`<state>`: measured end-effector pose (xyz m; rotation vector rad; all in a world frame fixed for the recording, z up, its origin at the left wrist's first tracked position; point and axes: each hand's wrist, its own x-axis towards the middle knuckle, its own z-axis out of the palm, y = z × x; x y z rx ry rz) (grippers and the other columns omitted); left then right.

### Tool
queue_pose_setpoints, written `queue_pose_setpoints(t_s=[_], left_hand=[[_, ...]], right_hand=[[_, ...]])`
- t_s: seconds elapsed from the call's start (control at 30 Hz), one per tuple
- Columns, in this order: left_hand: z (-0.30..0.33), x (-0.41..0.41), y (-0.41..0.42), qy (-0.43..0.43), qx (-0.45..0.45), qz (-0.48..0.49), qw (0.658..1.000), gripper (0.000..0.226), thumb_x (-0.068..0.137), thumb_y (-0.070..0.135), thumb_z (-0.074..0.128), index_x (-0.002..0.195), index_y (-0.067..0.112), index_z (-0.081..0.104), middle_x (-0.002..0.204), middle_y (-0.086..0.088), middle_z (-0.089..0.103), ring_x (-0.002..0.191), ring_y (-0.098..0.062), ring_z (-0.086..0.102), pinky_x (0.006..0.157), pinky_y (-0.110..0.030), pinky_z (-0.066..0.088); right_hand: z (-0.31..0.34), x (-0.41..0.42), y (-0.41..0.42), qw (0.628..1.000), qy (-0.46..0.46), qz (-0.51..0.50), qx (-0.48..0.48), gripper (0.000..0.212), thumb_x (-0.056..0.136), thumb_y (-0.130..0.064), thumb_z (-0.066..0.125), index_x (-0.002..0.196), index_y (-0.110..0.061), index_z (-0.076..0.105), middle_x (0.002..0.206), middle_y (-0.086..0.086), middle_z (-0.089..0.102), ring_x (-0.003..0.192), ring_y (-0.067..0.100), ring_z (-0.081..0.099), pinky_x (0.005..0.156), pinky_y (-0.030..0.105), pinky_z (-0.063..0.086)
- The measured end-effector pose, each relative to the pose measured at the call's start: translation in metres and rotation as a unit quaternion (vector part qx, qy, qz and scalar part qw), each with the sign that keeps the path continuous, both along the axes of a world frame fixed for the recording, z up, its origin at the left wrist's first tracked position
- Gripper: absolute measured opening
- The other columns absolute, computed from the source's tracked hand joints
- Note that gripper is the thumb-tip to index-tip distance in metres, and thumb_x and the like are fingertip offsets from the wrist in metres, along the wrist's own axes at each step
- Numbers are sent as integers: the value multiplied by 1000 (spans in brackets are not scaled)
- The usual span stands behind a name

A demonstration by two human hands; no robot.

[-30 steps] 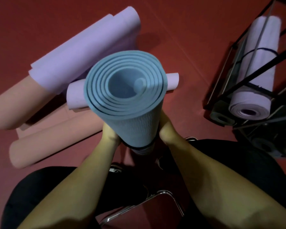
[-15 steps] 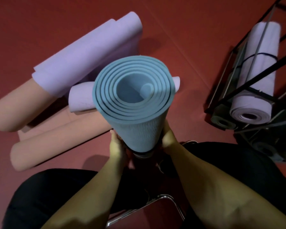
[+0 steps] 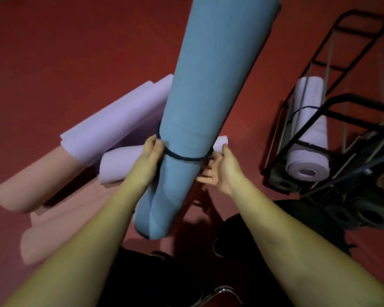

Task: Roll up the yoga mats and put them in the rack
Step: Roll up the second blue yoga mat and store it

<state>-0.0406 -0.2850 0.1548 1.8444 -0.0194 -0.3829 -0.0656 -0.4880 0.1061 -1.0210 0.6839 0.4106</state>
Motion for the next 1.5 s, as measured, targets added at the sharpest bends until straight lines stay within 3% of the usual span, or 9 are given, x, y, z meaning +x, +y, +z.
queue_pose_setpoints(t_s=[0.1,0.17,0.33,0.43,0.53,0.67,0.77,0.87,1.5], left_hand=[[20,-2,-7,-79,48,-143,985,95,72,47,79,149,24,29,133,15,47,117,-1,51,81,2,36],[23,-11,-20,-89,24,-213,973,104,60,47,86,145,26,30,133,22,47,111,13,52,85,3,37],[10,-27,-58,-50,21,-243,969,73,74,35,87,128,34,37,113,30,53,99,11,56,81,-7,46],[11,-38,-82,-21,9,-295,955,67,67,48,86,121,36,47,112,23,65,96,10,63,83,-16,51],[2,-47,-102,-9,8,-343,939,35,80,36,82,105,37,58,93,30,70,86,16,64,73,-8,48],[-21,-52,-122,24,54,-366,929,80,59,76,80,127,42,56,114,22,69,104,-3,67,96,-36,52],[-25,-62,-137,39,94,-370,923,89,52,84,75,128,44,51,115,20,67,104,-7,66,96,-37,51],[-25,-73,-152,54,105,-376,919,98,50,86,75,132,39,49,117,17,67,103,-8,66,98,-39,51],[-46,-82,-215,86,135,-359,920,87,57,85,71,126,34,59,115,13,70,101,-11,69,97,-38,52]], right_hand=[[22,-27,-10,999,-16,18,-37,59,96,-48,20,146,-24,41,154,11,39,127,43,50,77,38,55],[34,-55,-18,999,-12,-1,-49,63,89,-45,27,144,-20,43,148,14,46,116,42,57,75,38,56],[47,-107,-34,994,16,-56,-97,53,95,-43,23,128,-19,57,112,11,66,94,35,65,92,44,49],[51,-133,-37,986,53,-96,-124,64,93,-64,23,122,-23,62,109,10,69,84,32,67,82,39,47],[46,-152,-40,978,85,-139,-129,95,69,-94,26,116,-24,69,111,10,72,95,37,68,90,47,45],[43,-176,-41,976,117,-160,-90,106,70,-96,7,112,-22,69,99,12,72,82,32,66,81,44,49],[40,-190,-45,971,117,-201,-60,102,73,-94,11,117,-21,67,97,11,73,91,33,66,99,54,46],[37,-198,-50,959,131,-249,-34,98,73,-94,20,115,-18,65,106,14,71,104,37,64,102,60,43],[2,-177,-107,933,134,-329,52,85,87,-81,25,116,-14,69,102,17,74,95,37,71,88,49,56]])
